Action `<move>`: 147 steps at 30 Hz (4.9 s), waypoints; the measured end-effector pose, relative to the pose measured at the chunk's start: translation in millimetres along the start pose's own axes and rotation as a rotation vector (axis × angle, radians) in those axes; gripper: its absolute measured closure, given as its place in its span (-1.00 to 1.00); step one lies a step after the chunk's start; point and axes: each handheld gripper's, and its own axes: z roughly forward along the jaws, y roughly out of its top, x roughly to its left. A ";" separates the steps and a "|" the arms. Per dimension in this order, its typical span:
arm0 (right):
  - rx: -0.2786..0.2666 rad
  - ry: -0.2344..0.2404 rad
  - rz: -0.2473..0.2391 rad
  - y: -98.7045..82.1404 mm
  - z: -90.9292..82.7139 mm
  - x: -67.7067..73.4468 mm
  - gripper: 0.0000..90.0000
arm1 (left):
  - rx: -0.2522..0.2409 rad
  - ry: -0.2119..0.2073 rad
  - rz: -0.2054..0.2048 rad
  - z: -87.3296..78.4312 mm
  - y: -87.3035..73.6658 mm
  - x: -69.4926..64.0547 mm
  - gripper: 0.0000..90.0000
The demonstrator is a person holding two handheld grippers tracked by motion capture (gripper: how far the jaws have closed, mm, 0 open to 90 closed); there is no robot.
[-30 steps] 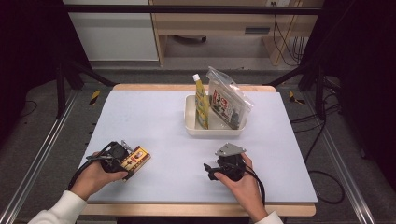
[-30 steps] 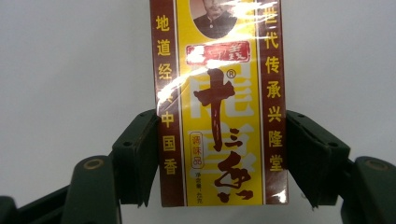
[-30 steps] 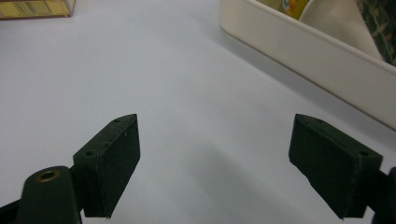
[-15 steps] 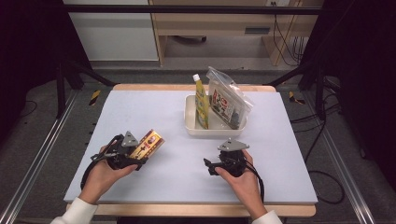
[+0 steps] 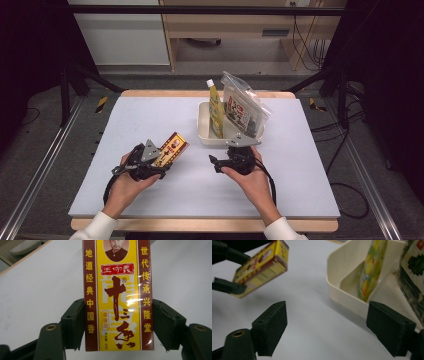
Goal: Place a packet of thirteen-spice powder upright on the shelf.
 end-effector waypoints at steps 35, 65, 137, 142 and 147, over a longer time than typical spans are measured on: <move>-0.059 0.244 0.154 5.3 1.1 24.8 -0.34 | -0.165 0.005 0.045 -7.6 4.7 -43.2 -0.28; -0.091 0.404 0.357 3.5 10.2 16.6 0.44 | -0.187 -0.036 0.080 2.1 7.0 -59.6 -0.28; -0.316 -0.167 0.252 82.0 -7.4 24.9 0.51 | -0.080 0.061 -0.173 -40.3 -53.0 -2.0 -0.80; -0.319 -0.202 0.248 81.4 -0.8 24.7 0.51 | -0.076 0.063 -0.175 -40.0 -53.6 -0.1 -0.80; -0.320 -0.239 0.236 78.6 7.0 29.1 0.51 | -0.078 0.061 -0.173 -40.3 -53.5 -0.7 -0.80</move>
